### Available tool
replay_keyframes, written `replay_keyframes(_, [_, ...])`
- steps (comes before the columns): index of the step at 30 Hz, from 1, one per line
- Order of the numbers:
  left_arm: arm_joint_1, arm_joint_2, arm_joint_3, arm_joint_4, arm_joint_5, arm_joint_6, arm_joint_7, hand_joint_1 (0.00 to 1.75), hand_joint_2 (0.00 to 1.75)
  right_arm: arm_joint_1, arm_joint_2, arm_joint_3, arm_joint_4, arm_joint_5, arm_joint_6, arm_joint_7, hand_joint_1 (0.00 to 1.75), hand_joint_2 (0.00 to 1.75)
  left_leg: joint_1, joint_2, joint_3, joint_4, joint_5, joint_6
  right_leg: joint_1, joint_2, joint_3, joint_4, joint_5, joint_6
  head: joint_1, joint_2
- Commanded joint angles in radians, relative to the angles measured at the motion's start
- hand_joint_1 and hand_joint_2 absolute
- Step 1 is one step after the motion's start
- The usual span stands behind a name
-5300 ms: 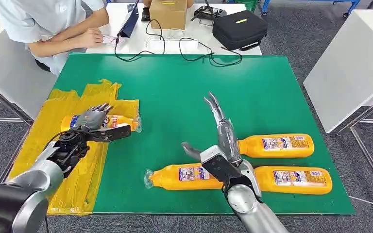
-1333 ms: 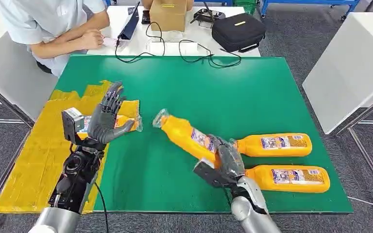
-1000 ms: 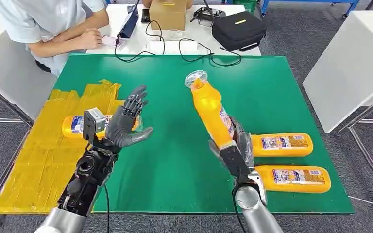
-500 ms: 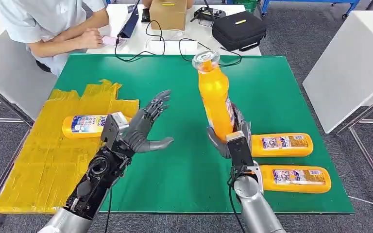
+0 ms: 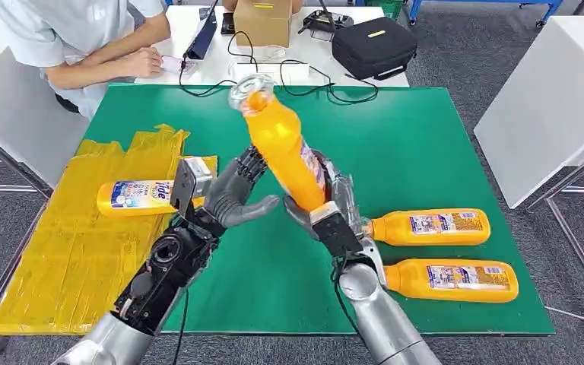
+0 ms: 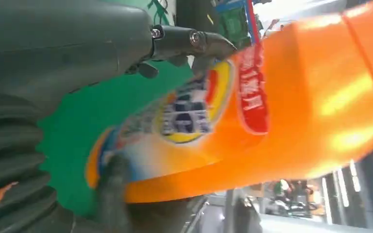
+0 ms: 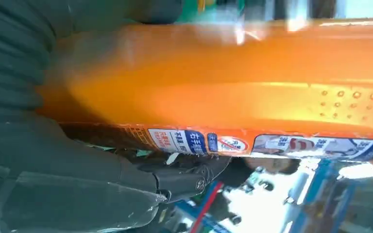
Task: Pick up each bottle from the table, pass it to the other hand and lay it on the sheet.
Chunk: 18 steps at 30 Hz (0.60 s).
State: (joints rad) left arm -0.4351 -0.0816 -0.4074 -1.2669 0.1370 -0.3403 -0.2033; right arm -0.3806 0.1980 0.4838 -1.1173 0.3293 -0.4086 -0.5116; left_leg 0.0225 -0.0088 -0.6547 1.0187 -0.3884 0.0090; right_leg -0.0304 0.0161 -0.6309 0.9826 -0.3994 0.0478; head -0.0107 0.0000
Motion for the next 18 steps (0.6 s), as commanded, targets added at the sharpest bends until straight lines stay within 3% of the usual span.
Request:
replay_keyframes(1, [-0.075,0.0,-0.025,0.094,0.064,-0.009,0.021,0.0,1.75,-0.037,-0.001,0.149,0.099,0.054,-0.005,0.012,1.75,1.75,0.0,0.0,0.003,0.0,-0.001,0.001,0.001,-0.001,0.003,0.0,-0.001,-0.002,0.0,0.0])
replay_keyframes(18, [-0.105,-0.015,0.085,0.185,0.251,0.021,-0.014,0.0,1.75,-0.066,0.048,0.352,0.268,0.136,0.057,0.042,1.75,1.75,0.001,0.001,0.006,-0.001,-0.003,0.001,0.002,-0.002,0.006,-0.001,-0.003,-0.004,0.0,0.0])
